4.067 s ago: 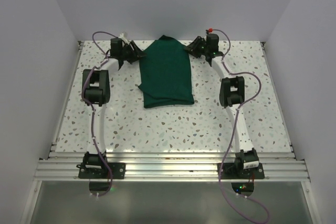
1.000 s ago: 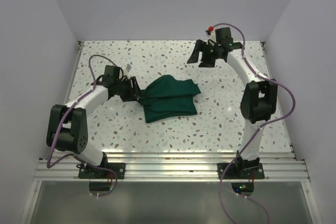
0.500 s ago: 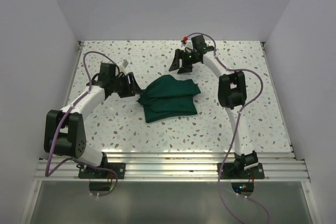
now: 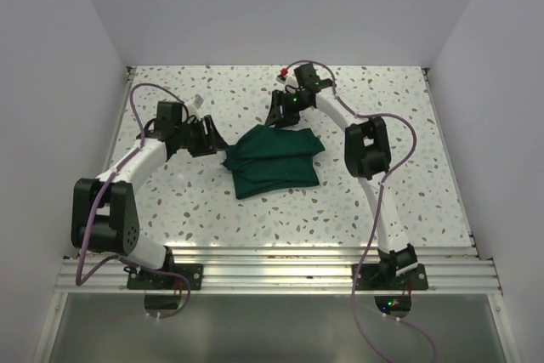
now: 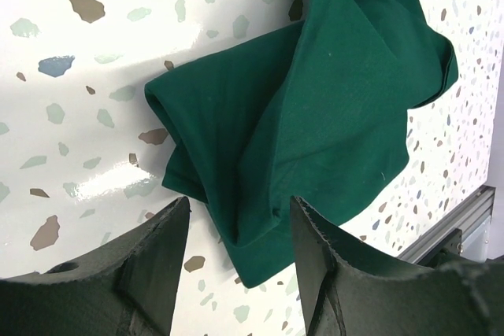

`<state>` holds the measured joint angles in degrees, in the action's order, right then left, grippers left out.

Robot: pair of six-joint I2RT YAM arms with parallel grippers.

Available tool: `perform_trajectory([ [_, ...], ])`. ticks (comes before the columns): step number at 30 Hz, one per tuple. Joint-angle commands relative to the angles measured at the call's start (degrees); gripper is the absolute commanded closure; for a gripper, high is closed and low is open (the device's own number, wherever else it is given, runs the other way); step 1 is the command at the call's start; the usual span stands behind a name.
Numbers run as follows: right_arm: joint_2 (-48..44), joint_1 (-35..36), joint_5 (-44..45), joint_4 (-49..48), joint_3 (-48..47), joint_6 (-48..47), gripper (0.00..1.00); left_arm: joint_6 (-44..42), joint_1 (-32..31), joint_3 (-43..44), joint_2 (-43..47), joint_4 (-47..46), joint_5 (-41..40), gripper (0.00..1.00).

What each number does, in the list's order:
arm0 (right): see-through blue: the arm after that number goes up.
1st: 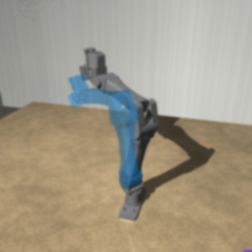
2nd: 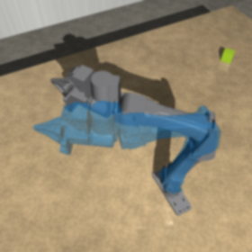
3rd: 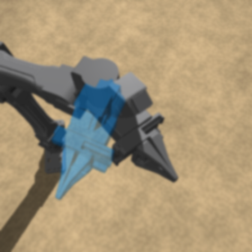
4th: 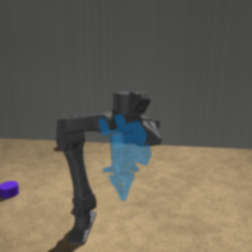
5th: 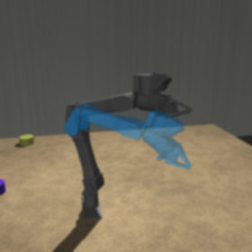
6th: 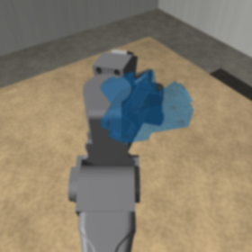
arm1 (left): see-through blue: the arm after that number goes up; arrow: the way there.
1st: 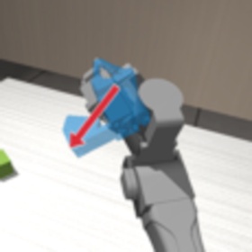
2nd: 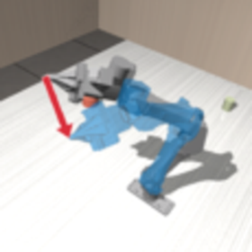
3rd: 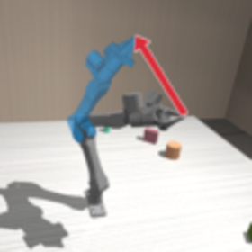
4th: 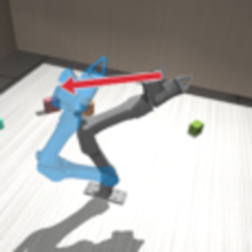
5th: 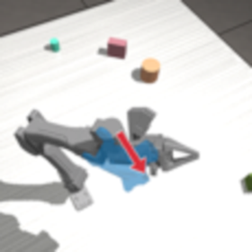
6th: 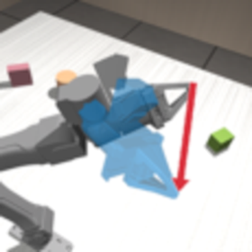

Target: Prepare the surgical pack

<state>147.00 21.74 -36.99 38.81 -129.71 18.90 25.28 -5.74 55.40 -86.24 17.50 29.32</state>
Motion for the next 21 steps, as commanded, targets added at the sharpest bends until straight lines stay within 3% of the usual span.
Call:
perform_trajectory([
  [1, 0.92, -0.03, -0.62, 1.1, -0.72, -0.97, 0.47, -1.72, 0.81, 0.24, -0.16, -2.47, 1.79, 0.43],
  [4, 1.71, 0.23, -1.32, 0.92, -1.77, -0.26, 0.57, -1.55, 0.99, 0.41, -0.51, -2.64, 2.32, 0.42],
  [7, 1.19, 0.67, -5.01, -2.14, -1.43, 3.41, 0.74, -0.76, 1.17, 1.11, -0.78, -3.26, 3.9, 0.43],
  [17, -11.37, 1.64, -13.45, -11.03, 13.84, 11.16, 0.93, 4.16, 2.22, 8.4, -4.2, -4.84, 7.94, 0.43],
  [21, -18.93, 1.99, -15.12, -12.09, 22.64, 11.08, 0.94, 7.32, 2.31, 9.73, -6.13, -7.03, 9.44, 0.43],
])
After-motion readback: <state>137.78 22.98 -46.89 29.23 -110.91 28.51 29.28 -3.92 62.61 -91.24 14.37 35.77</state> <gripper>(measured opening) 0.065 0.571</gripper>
